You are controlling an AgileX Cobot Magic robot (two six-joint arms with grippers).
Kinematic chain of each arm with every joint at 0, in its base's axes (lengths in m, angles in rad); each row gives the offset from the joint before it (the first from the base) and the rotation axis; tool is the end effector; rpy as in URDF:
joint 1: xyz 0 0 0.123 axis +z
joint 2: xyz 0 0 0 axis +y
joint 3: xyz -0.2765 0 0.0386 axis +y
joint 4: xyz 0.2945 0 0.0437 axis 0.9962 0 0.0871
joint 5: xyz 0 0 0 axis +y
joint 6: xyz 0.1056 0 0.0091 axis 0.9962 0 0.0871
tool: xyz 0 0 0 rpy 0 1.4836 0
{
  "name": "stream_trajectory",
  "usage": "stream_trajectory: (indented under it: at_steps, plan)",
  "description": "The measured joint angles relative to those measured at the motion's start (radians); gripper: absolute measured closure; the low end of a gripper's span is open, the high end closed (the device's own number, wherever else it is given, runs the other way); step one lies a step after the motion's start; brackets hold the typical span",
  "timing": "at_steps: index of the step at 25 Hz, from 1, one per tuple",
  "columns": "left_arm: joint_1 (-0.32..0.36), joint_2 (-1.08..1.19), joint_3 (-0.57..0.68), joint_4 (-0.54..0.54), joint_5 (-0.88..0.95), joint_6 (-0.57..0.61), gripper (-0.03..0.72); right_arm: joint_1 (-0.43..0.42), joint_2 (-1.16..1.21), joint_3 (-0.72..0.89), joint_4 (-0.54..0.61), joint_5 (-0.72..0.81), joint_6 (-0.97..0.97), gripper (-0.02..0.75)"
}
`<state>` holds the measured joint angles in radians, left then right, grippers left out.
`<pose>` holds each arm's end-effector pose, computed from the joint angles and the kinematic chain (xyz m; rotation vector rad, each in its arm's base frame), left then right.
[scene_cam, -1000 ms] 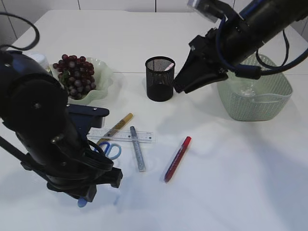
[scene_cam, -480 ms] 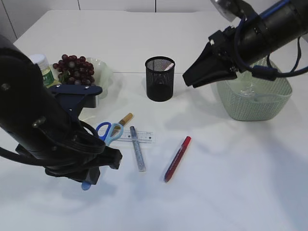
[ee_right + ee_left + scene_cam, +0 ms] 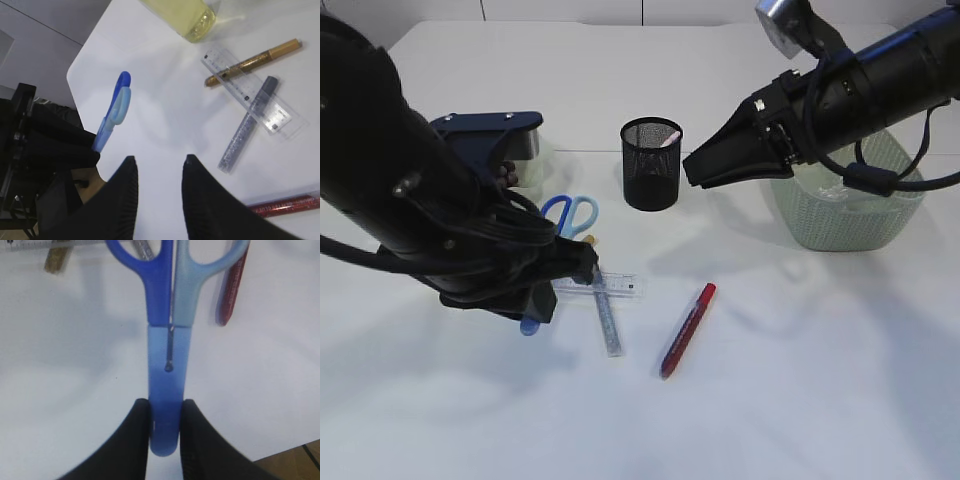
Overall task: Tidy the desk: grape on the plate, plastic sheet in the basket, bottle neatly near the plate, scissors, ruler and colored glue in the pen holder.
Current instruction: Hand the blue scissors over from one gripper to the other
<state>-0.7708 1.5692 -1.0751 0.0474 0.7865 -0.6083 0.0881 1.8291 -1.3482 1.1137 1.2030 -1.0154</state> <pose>0.2587 -0.2463 0.1999 0.2660 2.7976 -0.2981 0.3982 0.1243 0.2281 -0.7723 2.2967 1.2342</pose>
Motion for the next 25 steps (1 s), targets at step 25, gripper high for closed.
stream_trajectory:
  at_steps: [25]
  plan:
    - [0.000,-0.001,-0.050,0.000,-0.019,0.000,0.565,-0.012,-0.079,0.280,0.348,-0.019,-0.136,0.498]
